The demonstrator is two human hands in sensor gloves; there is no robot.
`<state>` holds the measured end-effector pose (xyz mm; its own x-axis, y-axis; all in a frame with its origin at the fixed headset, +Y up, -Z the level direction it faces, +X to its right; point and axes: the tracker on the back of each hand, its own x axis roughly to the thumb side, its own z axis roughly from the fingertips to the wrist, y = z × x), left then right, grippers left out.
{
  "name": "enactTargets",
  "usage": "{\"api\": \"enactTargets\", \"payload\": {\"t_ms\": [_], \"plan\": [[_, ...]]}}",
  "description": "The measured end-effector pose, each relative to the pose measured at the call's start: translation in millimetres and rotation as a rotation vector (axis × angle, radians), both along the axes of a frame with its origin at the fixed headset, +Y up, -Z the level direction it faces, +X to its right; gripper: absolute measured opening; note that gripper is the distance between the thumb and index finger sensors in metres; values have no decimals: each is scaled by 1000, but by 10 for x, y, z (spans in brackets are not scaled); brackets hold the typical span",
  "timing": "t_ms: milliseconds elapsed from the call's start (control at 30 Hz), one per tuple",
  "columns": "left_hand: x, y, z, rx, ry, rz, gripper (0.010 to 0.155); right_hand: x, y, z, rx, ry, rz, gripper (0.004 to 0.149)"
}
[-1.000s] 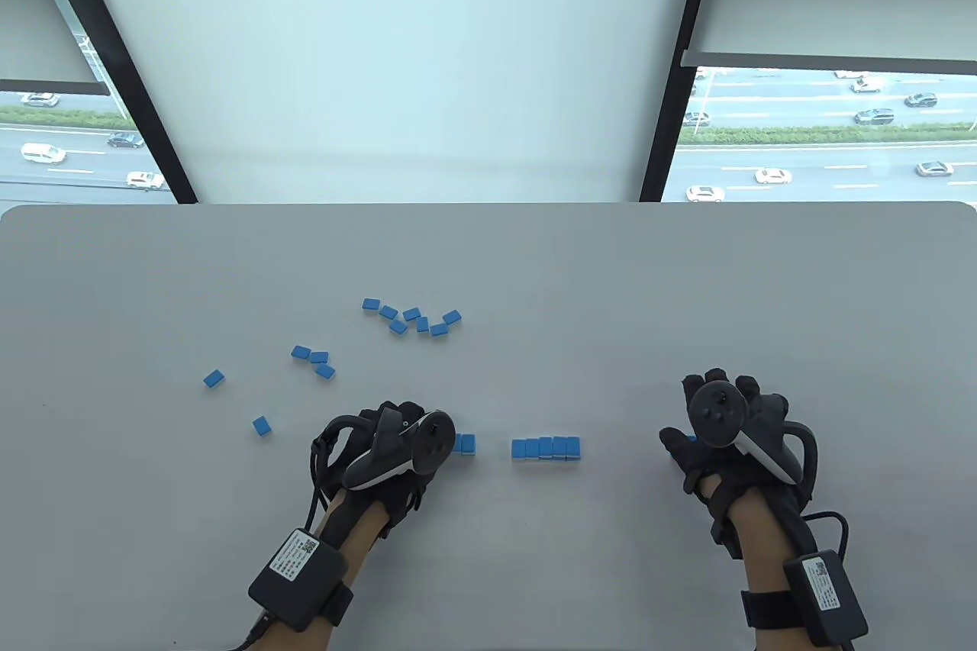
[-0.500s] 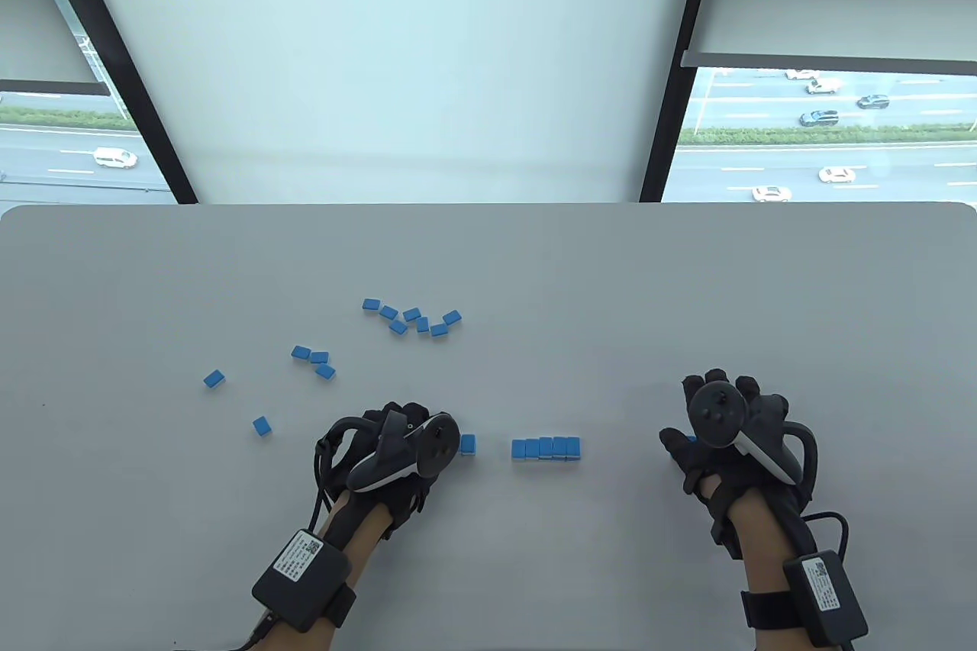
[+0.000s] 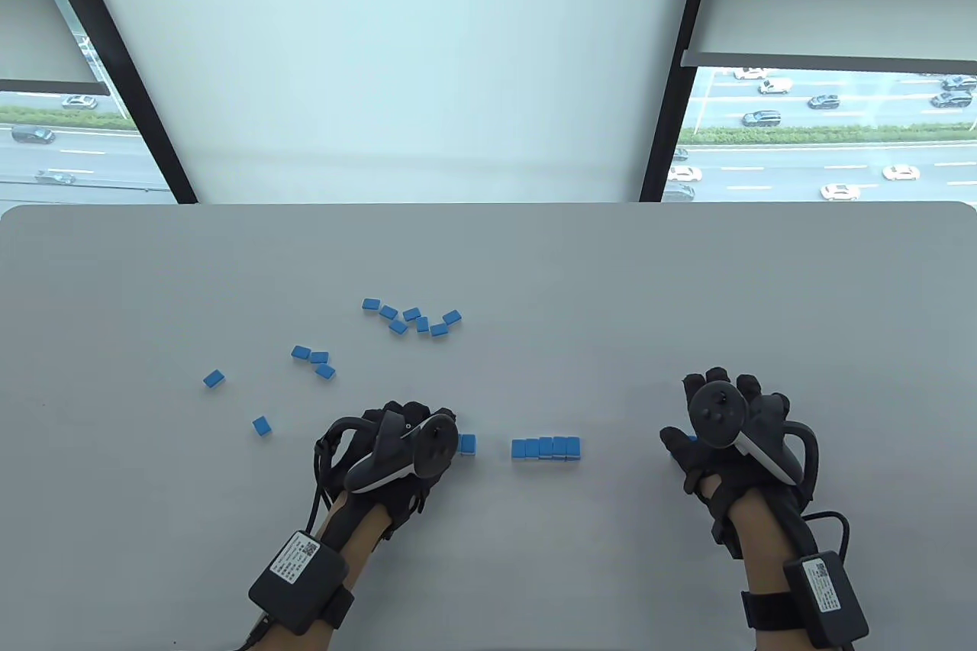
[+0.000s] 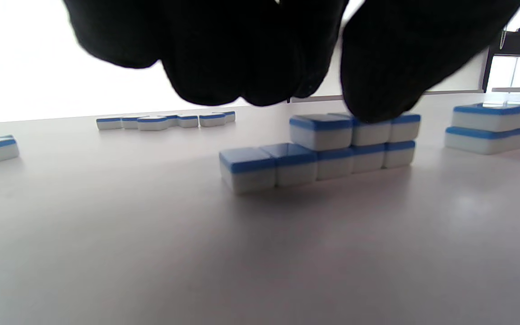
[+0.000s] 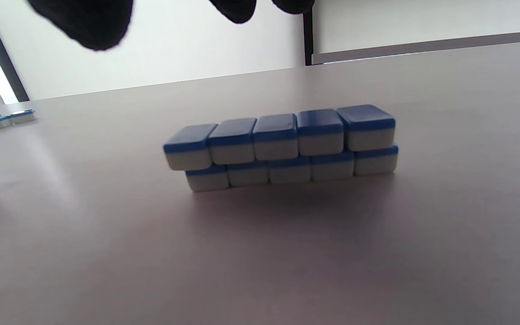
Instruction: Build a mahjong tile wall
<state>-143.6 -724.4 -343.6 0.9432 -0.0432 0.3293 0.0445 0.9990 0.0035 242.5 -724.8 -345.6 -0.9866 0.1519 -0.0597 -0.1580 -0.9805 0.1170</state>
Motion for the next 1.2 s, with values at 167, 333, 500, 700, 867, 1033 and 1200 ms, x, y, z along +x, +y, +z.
{"api": "enactTargets", "payload": {"t_ms": [167, 333, 500, 700, 867, 1033, 1200], "plan": [[-83, 257, -190, 82, 7, -25, 66, 5, 16, 9, 12, 2, -1, 81], [-58, 366, -683, 70, 18, -75, 67, 5, 18, 10, 16, 5, -7, 81], [-1, 250, -1157, -29, 35, -81, 66, 12, 19, 14, 13, 3, -10, 81], [72, -19, -1517, -76, 60, -146, 76, 12, 18, 14, 14, 4, -5, 81], [120, -165, -1616, -95, 62, -230, 73, 30, 18, 14, 13, -2, -5, 81], [149, -176, -1598, -88, 39, -263, 71, 40, 20, 12, 14, -6, -8, 81], [205, -161, -1572, -67, 11, -318, 68, 25, 13, 14, 9, -1, 0, 81]]}}
